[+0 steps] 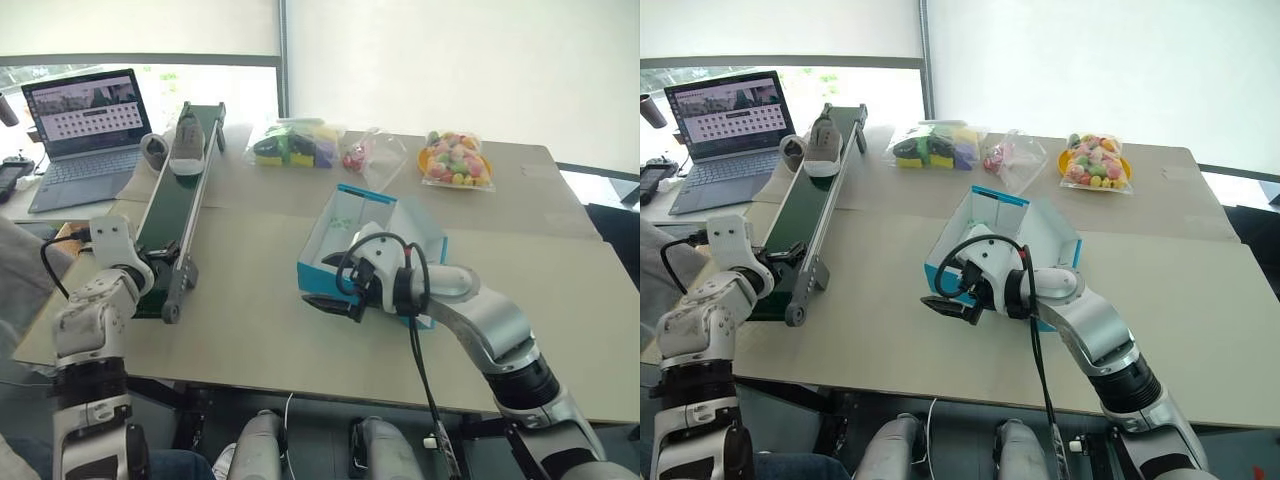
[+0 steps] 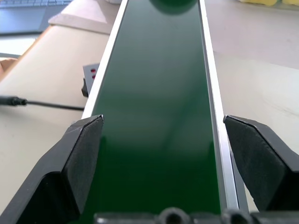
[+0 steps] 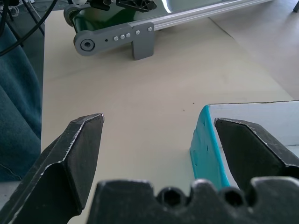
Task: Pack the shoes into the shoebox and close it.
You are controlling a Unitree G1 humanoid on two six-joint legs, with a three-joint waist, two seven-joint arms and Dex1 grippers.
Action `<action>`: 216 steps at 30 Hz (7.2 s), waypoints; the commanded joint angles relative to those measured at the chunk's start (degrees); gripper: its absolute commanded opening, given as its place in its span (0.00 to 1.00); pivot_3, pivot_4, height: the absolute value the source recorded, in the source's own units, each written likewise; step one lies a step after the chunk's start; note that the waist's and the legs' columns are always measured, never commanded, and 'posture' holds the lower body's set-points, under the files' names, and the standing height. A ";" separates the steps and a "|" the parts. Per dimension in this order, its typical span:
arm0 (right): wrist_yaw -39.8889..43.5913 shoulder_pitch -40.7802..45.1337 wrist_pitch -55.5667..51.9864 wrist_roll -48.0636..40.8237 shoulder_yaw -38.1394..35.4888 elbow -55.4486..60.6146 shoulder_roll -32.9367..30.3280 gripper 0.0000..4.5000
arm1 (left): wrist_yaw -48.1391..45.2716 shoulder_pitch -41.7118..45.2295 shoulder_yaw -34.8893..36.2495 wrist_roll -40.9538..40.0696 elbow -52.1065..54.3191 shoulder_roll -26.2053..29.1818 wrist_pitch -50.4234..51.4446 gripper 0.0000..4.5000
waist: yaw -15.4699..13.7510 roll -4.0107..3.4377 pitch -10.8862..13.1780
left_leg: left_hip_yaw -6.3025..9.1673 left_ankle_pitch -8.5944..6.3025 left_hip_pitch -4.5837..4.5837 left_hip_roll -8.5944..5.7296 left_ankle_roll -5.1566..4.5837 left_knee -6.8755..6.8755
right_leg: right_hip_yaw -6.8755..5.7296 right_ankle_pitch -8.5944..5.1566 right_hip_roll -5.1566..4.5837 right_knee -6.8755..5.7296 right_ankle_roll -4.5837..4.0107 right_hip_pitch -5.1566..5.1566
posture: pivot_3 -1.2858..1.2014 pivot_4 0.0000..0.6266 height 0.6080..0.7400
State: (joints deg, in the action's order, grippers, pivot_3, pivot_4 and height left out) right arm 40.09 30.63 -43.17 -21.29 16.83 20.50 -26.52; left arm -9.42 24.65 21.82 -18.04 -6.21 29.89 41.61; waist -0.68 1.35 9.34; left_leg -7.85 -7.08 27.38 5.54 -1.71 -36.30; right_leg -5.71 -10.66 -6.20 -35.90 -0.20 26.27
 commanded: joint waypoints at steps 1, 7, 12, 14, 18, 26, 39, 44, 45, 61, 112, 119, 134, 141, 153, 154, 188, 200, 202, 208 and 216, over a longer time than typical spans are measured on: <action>-0.53 -0.09 -0.11 -0.66 -2.14 2.23 0.25 1.00 | 0.79 0.91 0.39 0.67 1.25 0.83 0.26 0.98 | 0.00 0.00 0.00 | 0.00 0.00 0.00 0.00 0.00 0.00 | 0.00 0.00 0.00 0.00 0.00 0.00 | 0.52 0.24 0.82; -1.65 0.02 0.04 -0.54 -2.32 1.78 0.92 1.00 | 0.81 1.14 -0.12 1.04 1.29 1.19 0.46 0.98 | 0.00 0.00 0.00 | 0.01 0.00 0.00 0.00 0.00 0.00 | 0.00 0.00 0.00 0.00 0.00 0.01 | 0.52 0.24 0.82; -2.18 0.10 0.03 -0.58 -2.47 1.71 1.31 1.00 | 0.76 1.15 -0.25 0.96 1.45 1.21 0.62 0.98 | -0.02 0.00 0.00 | 0.01 0.00 0.00 0.00 0.00 0.00 | -0.01 0.00 0.00 0.01 0.00 0.02 | 0.52 0.24 0.82; -2.28 0.05 0.05 -0.58 -2.49 1.78 1.37 1.00 | 0.73 1.27 -0.39 0.99 1.38 1.21 0.63 0.98 | -0.02 0.00 0.00 | 0.02 0.00 0.00 0.00 0.00 0.00 | -0.01 0.00 0.00 0.01 0.00 0.02 | 0.52 0.24 0.82; -2.65 0.00 0.08 -0.59 -2.60 1.82 1.59 1.00 | 0.52 1.65 -0.77 1.10 1.08 1.30 0.57 0.98 | -0.01 0.00 0.00 | 0.02 0.00 0.00 0.00 0.00 0.01 | -0.01 0.00 0.00 0.01 0.00 0.02 | 0.52 0.24 0.82; -3.99 0.14 -0.04 -0.59 -3.40 2.01 2.32 1.00 | 0.02 2.42 -1.61 2.07 -1.03 0.72 -0.59 0.98 | -0.02 0.00 0.00 | 0.01 0.00 0.00 0.00 0.00 0.01 | -0.01 0.00 0.00 0.01 0.00 0.02 | 0.52 0.24 0.82; -4.97 0.90 0.01 -0.61 -5.03 1.74 2.65 1.00 | 1.13 2.70 -4.55 2.51 0.39 -6.13 0.14 0.68 | -0.61 0.00 0.00 | 0.07 0.00 -0.04 -0.07 0.00 0.00 | -0.08 0.00 -0.08 0.00 0.01 0.01 | 0.52 0.24 0.82; -5.06 0.74 0.29 -0.29 -4.88 1.42 2.72 1.00 | 1.45 2.90 -3.67 2.38 1.56 -7.17 -2.13 0.64 | -0.76 0.00 0.00 | 0.08 0.00 -0.03 -0.09 0.00 0.00 | -0.10 0.00 -0.09 0.01 0.01 -0.01 | 0.52 0.24 0.82; -5.21 0.76 0.38 -0.18 -4.81 1.25 2.84 1.00 | 1.94 3.01 -3.03 2.27 2.10 -7.72 -3.41 0.64 | -0.76 0.00 0.00 | 0.08 0.00 -0.03 -0.09 0.00 0.00 | -0.10 0.00 -0.09 0.01 0.01 -0.01 | 0.52 0.24 0.82; -29.00 15.04 -16.92 -18.99 -34.63 -18.95 25.66 1.00 | -8.57 -0.73 -10.56 -14.55 21.96 -18.89 -2.71 0.64 | 0.10 0.04 0.03 | -0.05 0.02 0.07 -0.10 -0.02 -0.11 | -0.07 0.23 -0.01 -0.15 0.44 -0.12 | 0.52 0.24 0.82; -65.09 14.69 -23.80 -17.09 -38.06 -18.68 29.19 0.10 | -24.72 1.12 -27.02 -5.28 21.32 -5.08 -7.79 0.99 | 1.85 -0.11 0.10 | 0.00 0.02 0.04 -0.08 -0.03 0.21 | 0.07 0.18 0.02 -0.04 0.39 0.05 | 0.52 0.24 0.82; -64.95 13.81 -25.64 -12.88 -36.58 -23.51 30.44 0.10 | -24.36 0.79 -28.18 -3.30 20.95 -6.80 -8.93 0.99 | 1.63 -0.14 0.08 | 0.04 0.02 -0.03 -0.08 -0.03 0.10 | 0.05 0.08 0.04 -0.04 0.22 -0.07 | 0.52 0.24 0.82; -63.35 18.43 -22.20 -10.57 -37.72 -25.01 32.09 0.85 | -23.55 -0.39 -26.71 -2.68 22.75 -7.81 -8.13 1.00 | 1.50 -0.14 0.05 | 0.08 0.02 -0.06 -0.07 -0.02 0.15 | 0.05 0.00 0.03 -0.02 0.09 -0.07 | 0.52 0.24 0.82; -49.33 20.31 -13.20 -5.95 -25.09 -19.57 25.30 0.85 | -14.79 1.03 -18.81 -1.69 18.72 -11.16 -10.96 1.00 | 1.64 -0.26 0.13 | 0.02 0.02 0.02 -0.10 -0.03 0.20 | 0.09 0.09 0.03 0.01 0.26 0.03 | 0.52 0.24 0.82; -14.09 11.93 3.91 -5.63 -12.03 -1.93 8.22 0.85 | 4.52 0.76 1.19 -1.19 9.00 -13.37 -12.62 1.00 | 1.34 -0.16 0.11 | 0.06 0.02 0.00 -0.16 -0.03 0.18 | 0.06 0.09 0.02 0.04 0.60 -0.10 | 0.52 0.24 0.82; -11.33 10.10 4.90 -5.24 -10.71 -1.63 6.61 0.85 | 4.41 0.30 1.64 -1.00 8.22 -12.60 -13.06 1.00 | 1.23 -0.16 0.11 | 0.05 0.02 -0.01 -0.19 -0.03 0.18 | 0.06 0.05 0.02 0.04 0.61 -0.11 | 0.52 0.24 0.82; -6.69 -0.46 9.72 6.45 -4.14 -5.52 7.02 0.99 | 1.66 -2.87 -0.99 2.11 3.28 -5.43 -9.94 1.00 | 0.15 -0.11 0.14 | 0.10 0.01 -0.01 -0.41 -0.02 0.27 | 0.02 -0.09 -0.27 0.03 0.26 0.00 | 0.52 0.24 0.82; -7.49 -0.21 8.40 6.26 -5.05 -5.35 7.59 0.99 | 1.74 -2.76 0.95 2.99 -2.70 -3.30 -13.67 1.00 | 0.12 -0.11 0.14 | 0.10 0.01 -0.01 -0.41 -0.02 0.27 | 0.02 -0.09 -0.28 0.04 0.26 0.00 | 0.52 0.24 0.82; -7.57 -0.31 8.25 6.16 -5.17 -5.16 7.56 0.99 | 1.70 -2.89 1.02 3.05 -3.45 -3.12 -14.34 1.00 | 0.11 -0.11 0.14 | 0.10 0.01 0.00 -0.41 -0.02 0.27 | 0.02 -0.09 -0.28 0.04 0.26 0.00 | 0.52 0.24 0.82; -8.09 -0.40 7.69 5.96 -5.56 -4.59 7.72 0.99 | 1.64 -3.18 1.59 3.00 -4.55 -2.38 -15.12 1.00 | 0.14 -0.11 0.14 | 0.10 0.01 -0.01 -0.41 -0.01 0.27 | 0.02 -0.08 -0.28 0.03 0.26 0.00 | 0.52 0.24 0.82; -8.56 -0.85 7.34 5.88 -5.77 -3.93 7.82 0.99 | 1.58 -3.15 1.61 2.97 -5.50 -1.88 -15.52 1.00 | 0.14 -0.11 0.14 | 0.10 0.01 -0.01 -0.41 -0.01 0.27 | 0.02 -0.08 -0.29 0.03 0.25 0.00 | 0.52 0.24 0.82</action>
State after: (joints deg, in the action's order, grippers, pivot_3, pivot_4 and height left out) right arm 31.94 29.90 -35.64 -14.76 12.70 13.77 -18.96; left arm -7.73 21.45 22.65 -15.49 -12.16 26.96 27.37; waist -0.53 1.25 9.48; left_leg -7.75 -7.07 27.37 5.14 -1.72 -36.03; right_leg -5.69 -10.75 -6.49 -35.87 0.05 26.28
